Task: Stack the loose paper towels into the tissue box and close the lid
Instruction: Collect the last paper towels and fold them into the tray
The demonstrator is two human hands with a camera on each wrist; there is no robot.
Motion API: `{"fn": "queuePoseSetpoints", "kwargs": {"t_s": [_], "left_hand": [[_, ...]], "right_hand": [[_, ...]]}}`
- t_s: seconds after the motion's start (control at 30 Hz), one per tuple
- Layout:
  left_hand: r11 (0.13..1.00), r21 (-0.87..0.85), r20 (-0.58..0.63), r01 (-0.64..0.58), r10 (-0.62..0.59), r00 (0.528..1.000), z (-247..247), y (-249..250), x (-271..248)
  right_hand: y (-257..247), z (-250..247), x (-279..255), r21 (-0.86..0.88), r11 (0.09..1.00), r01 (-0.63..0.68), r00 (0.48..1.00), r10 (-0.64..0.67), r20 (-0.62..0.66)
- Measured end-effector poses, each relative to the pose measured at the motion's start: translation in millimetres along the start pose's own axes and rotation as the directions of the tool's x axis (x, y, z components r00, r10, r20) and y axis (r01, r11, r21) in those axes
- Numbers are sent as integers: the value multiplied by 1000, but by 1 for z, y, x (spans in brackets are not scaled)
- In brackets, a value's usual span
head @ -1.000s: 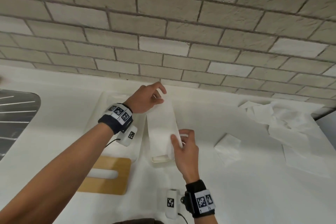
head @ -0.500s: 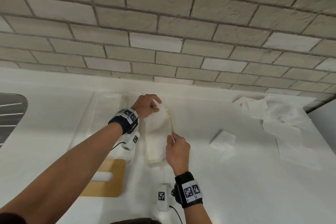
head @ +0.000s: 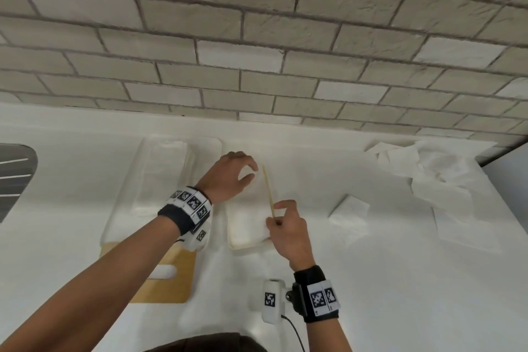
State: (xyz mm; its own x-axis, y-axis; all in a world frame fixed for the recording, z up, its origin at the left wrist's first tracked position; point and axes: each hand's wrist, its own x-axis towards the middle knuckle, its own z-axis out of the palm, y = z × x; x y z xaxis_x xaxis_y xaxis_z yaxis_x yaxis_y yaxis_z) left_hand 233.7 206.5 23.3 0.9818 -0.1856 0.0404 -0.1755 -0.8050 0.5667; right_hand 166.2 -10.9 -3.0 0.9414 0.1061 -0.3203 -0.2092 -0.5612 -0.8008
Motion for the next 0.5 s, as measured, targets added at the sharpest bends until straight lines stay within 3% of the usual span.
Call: {"fn": "queuePoseSetpoints", "kwargs": {"t_s": [0.2,0.3,0.4,0.5], "left_hand": [[999,37,89,17,-20,996,24,6,-24],[993,115,256,13,-42,966,36,10,-28],[951,308,348,12,-124,929,47,12,-34],[932,359,348,61,-194,917,54,18,-36]], "right_hand": [[-7,15,7,-50,995,82,996,-79,52],[-1,2,3,-42,993,109,993,-107,50],[12,-31,3,104,985,139,988,-131,-84],[46,-77,19,21,990,141,956,-131,-262]]}}
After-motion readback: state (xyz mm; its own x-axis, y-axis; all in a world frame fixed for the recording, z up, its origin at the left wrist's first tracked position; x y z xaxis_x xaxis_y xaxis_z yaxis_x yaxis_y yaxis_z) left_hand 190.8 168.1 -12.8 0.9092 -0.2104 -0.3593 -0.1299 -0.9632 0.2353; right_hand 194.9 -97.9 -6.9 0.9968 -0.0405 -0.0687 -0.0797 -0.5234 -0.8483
